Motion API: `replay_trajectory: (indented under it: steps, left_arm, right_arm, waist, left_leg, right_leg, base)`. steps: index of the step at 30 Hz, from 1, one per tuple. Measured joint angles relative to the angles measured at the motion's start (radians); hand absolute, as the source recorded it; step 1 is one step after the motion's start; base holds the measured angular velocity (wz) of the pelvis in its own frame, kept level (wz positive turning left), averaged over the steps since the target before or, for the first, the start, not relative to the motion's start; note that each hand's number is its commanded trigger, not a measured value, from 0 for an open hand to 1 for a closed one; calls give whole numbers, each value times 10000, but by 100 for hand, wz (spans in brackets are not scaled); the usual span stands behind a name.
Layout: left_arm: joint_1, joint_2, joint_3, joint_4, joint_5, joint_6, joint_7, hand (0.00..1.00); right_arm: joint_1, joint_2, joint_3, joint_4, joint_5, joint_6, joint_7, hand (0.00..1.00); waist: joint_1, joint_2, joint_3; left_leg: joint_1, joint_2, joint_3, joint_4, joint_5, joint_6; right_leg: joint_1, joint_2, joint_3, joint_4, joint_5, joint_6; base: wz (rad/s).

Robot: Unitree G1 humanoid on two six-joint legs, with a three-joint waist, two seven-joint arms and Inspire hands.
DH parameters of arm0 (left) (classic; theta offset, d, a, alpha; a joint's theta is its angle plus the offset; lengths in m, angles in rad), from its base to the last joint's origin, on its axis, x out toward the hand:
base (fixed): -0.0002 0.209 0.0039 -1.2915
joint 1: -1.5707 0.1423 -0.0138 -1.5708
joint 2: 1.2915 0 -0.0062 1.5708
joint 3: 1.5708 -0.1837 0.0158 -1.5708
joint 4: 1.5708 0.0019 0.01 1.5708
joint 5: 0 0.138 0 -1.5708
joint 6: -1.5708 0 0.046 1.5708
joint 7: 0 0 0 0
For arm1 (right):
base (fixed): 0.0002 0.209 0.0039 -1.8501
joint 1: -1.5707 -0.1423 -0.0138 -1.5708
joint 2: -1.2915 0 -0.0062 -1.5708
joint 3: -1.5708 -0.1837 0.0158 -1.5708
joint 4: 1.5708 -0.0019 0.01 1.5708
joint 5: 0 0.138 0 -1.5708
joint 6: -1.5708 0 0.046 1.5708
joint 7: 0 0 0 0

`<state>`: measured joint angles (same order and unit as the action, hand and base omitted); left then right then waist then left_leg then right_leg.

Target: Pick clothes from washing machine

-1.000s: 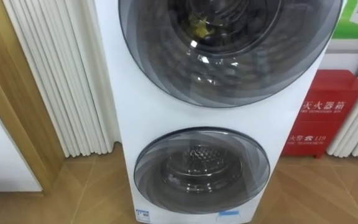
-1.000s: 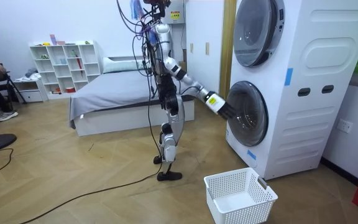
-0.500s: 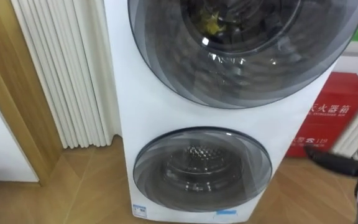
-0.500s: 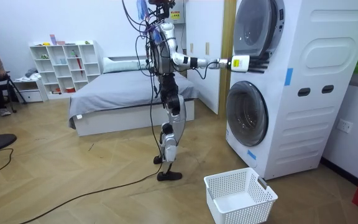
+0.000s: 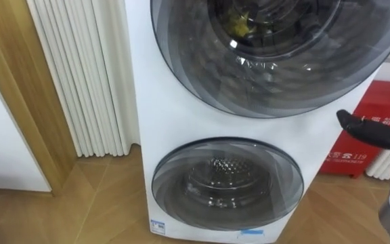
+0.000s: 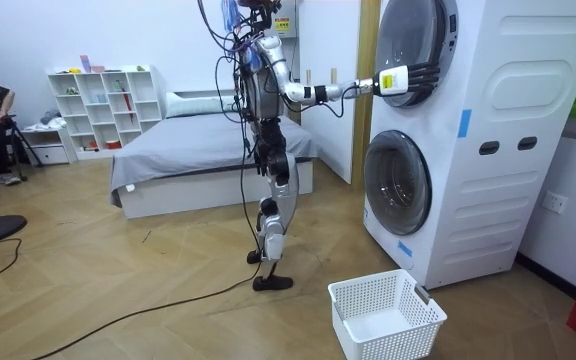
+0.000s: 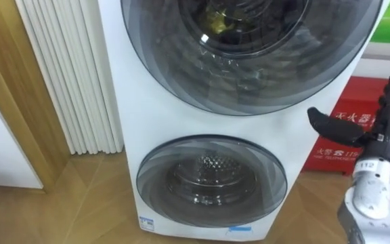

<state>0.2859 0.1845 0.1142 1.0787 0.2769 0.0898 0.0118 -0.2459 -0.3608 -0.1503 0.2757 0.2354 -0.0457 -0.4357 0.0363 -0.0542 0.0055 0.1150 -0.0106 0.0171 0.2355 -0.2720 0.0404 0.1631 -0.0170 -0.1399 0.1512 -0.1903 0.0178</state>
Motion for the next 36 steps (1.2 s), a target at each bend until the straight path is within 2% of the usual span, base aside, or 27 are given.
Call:
replay_trajectory:
  steps: [3,8,15,19,26,28,36]
  left_arm:
    - [-8,1,2,-138,9,134,-23,0]
    - [-38,4,-3,-294,4,125,-32,0]
    - [-45,94,-39,-289,8,121,-37,0]
    - [-57,275,-214,-289,9,123,-30,0]
    - [-89,428,-199,-298,9,141,-34,0]
    - [-178,533,-173,-306,35,149,-137,0]
    - [-191,606,-171,-554,118,278,-429,0]
  right_arm:
    - [-170,-18,0,0,-5,22,10,0]
    - [-371,-51,1,0,57,22,24,0]
    - [-851,-641,39,9,876,25,124,0]
    - [-1076,-928,105,115,904,26,114,0]
    - [-1243,-1019,128,329,1171,149,378,0]
    - [-1252,-1205,154,613,1345,195,694,0]
    - [-1811,-1617,177,1729,1741,383,1342,0]
  waist:
    - [1,-20,-8]
    - [5,-41,-19]
    - [-3,-221,-12]
    - [6,-348,5]
    - [42,-368,-7]
    - [217,-356,-7]
    - [235,-379,-25]
  left_leg:
    - [-30,-2,-3,11,0,1]
    - [-35,-2,-21,14,1,0]
    - [-82,-14,-301,-2,16,-20]
    - [-81,-15,-464,-10,24,-34]
    - [-159,-16,-523,-14,25,-34]
    - [-172,-17,-579,-26,25,-35]
    - [-167,-27,-761,-154,65,-34]
  right_leg:
    - [-29,-3,-7,15,0,0]
    - [-31,-3,-23,15,0,0]
    - [-18,-5,-284,8,0,0]
    - [38,4,-426,-3,0,0]
    - [-31,0,-537,-9,0,-1]
    - [-37,-2,-564,-9,0,0]
    - [-15,-8,-733,2,0,0]
  base:
    - [0]
    - [0]
    - [8]
    - [12]
    - [5]
    - [0]
    - [5]
